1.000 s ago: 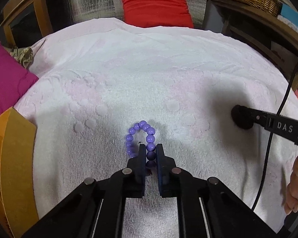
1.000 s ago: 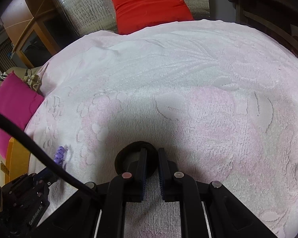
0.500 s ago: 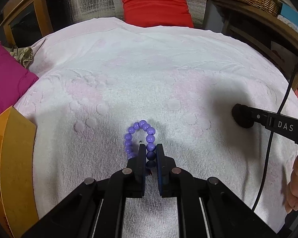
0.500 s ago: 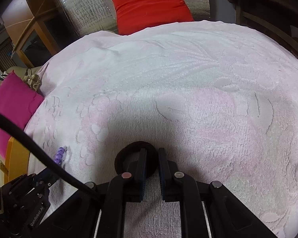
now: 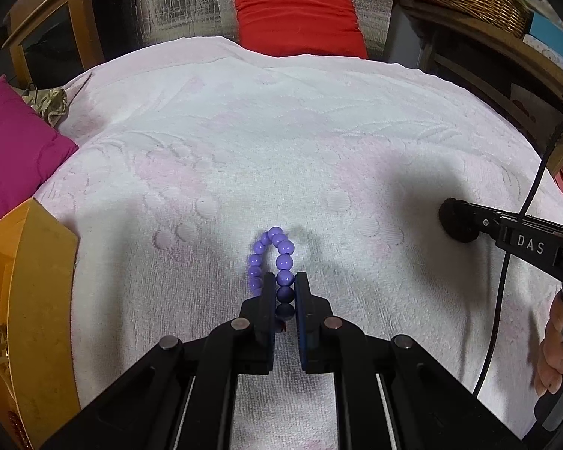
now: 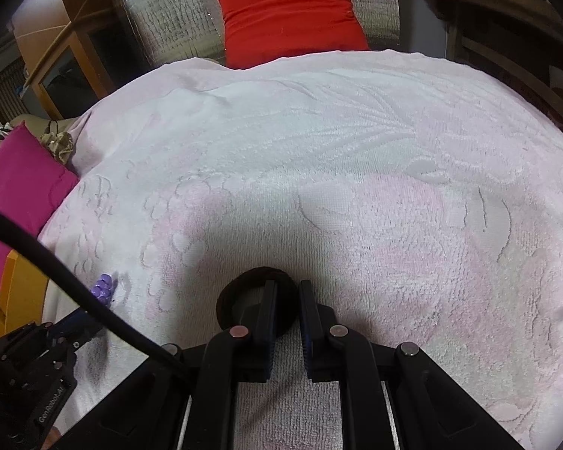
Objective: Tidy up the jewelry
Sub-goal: 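Lift the purple bracelet with the left gripper while the right holds the hair tie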
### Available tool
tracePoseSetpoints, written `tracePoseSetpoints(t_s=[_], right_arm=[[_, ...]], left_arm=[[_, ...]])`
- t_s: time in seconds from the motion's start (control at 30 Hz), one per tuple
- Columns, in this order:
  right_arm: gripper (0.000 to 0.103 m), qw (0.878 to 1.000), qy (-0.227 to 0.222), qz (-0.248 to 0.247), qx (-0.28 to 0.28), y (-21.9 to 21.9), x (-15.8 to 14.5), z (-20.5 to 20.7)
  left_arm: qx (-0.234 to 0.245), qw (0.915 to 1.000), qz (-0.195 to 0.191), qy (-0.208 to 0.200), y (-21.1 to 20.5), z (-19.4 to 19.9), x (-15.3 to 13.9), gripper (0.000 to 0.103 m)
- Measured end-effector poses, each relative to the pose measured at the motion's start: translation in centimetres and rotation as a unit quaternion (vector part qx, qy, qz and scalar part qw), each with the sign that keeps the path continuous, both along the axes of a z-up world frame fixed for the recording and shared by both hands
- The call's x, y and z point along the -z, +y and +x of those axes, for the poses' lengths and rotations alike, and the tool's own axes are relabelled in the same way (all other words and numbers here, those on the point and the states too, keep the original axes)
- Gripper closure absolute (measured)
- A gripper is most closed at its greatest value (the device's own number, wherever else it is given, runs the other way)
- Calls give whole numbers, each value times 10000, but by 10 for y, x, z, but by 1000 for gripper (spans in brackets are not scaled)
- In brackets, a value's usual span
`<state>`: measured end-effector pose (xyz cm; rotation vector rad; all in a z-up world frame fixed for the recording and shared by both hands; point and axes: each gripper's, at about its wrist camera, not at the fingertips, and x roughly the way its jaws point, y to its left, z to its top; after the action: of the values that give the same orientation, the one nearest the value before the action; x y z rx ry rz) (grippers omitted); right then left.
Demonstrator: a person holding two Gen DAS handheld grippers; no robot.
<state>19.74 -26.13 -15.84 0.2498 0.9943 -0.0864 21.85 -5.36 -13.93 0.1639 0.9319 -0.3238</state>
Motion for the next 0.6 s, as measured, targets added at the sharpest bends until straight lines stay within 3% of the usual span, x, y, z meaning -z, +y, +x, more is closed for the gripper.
tracePoseSetpoints(t_s=[0.6], right_arm=[[91, 9998, 47, 181, -12, -1, -1, 1]], left_arm=[[-81, 9996, -239, 105, 53, 1, -6, 93]])
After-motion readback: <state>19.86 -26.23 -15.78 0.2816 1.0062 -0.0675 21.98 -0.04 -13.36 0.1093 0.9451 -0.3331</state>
